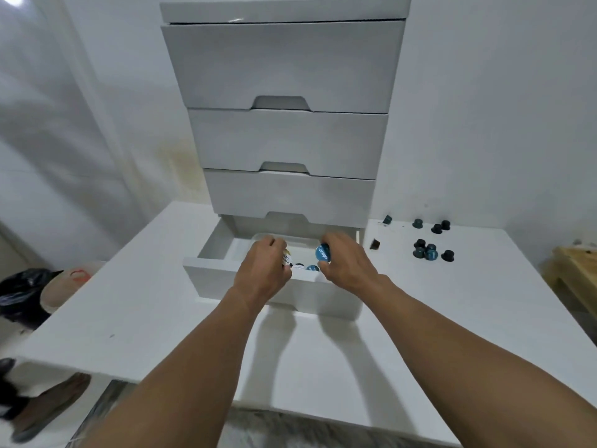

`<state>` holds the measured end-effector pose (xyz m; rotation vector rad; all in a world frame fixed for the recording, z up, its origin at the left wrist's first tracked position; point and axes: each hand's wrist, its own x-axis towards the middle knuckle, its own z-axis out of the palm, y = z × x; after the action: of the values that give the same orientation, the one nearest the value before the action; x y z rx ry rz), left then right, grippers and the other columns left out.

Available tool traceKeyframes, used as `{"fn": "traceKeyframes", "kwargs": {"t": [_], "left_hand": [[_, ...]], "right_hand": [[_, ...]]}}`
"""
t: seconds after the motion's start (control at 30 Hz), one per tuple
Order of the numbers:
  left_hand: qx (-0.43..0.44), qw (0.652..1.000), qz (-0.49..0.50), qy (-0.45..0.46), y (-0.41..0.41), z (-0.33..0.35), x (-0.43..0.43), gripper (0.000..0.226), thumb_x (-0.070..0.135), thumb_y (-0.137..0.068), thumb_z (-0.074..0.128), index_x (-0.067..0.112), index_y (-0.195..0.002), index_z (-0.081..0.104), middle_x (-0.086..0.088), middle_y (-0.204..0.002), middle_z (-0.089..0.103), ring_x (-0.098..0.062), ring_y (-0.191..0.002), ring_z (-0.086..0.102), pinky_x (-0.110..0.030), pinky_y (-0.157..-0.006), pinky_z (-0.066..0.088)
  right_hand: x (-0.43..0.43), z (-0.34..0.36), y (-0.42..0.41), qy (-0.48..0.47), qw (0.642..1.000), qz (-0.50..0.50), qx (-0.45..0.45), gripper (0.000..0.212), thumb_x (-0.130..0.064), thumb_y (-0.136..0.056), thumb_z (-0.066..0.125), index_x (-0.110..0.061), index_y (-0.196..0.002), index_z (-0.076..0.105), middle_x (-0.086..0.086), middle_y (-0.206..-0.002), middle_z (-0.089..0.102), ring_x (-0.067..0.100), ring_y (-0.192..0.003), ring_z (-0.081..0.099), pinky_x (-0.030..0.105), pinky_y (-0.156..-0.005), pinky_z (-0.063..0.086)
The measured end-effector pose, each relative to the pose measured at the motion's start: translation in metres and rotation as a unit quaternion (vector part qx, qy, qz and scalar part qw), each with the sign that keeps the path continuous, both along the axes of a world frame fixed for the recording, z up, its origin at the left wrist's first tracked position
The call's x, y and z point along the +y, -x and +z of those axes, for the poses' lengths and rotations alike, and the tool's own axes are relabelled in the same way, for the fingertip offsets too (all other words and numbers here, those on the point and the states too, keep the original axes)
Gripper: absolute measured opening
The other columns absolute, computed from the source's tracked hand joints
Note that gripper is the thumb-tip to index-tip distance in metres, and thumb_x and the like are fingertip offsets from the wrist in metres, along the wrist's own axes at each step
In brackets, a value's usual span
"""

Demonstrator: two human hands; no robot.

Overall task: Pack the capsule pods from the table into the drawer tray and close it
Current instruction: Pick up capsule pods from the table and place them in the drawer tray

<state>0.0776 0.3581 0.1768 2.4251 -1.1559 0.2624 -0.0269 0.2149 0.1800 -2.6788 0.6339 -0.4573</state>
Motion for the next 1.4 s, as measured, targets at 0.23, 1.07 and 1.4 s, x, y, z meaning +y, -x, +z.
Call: {"fn": "traceKeyframes", "kwargs": {"t": [0.23, 1.07, 1.4], "left_hand": [[0.039, 0.999, 0.011, -0.024, -0.056, -0.005, -0.018, 0.036, 0.018, -0.081, 0.066, 0.01, -0.114, 0.057, -0.01, -0.11, 0.055, -0.026, -0.095, 0.053, -0.029, -0.079, 0.047], [0.155, 0.968, -0.106, -0.169, -0.256, -0.107, -0.065, 0.045, 0.013, -0.079, 0.067, 0.007, -0.122, 0.059, -0.014, -0.119, 0.058, -0.028, -0.111, 0.051, -0.03, -0.091, 0.039], [0.134, 0.951, -0.156, -0.232, -0.284, -0.132, -0.087, 0.042, 0.018, -0.084, 0.064, 0.01, -0.124, 0.057, -0.012, -0.125, 0.053, -0.03, -0.116, 0.05, -0.04, -0.098, 0.045]], "right_hand": [[-0.026, -0.01, -0.073, -0.012, 1.0, 0.02, 0.019, 0.027, -0.005, -0.083, 0.062, -0.01, -0.108, 0.056, 0.007, -0.106, 0.054, 0.017, -0.081, 0.045, 0.024, -0.07, 0.034], [-0.049, -0.122, -0.237, -0.151, 0.977, -0.035, 0.144, 0.046, -0.014, -0.081, 0.069, -0.015, -0.125, 0.055, 0.011, -0.121, 0.057, 0.028, -0.108, 0.056, 0.033, -0.092, 0.045], [-0.056, -0.145, -0.263, -0.176, 0.966, -0.057, 0.183, 0.059, -0.012, -0.081, 0.071, -0.017, -0.136, 0.049, 0.01, -0.13, 0.051, 0.028, -0.12, 0.049, 0.033, -0.102, 0.04]]}}
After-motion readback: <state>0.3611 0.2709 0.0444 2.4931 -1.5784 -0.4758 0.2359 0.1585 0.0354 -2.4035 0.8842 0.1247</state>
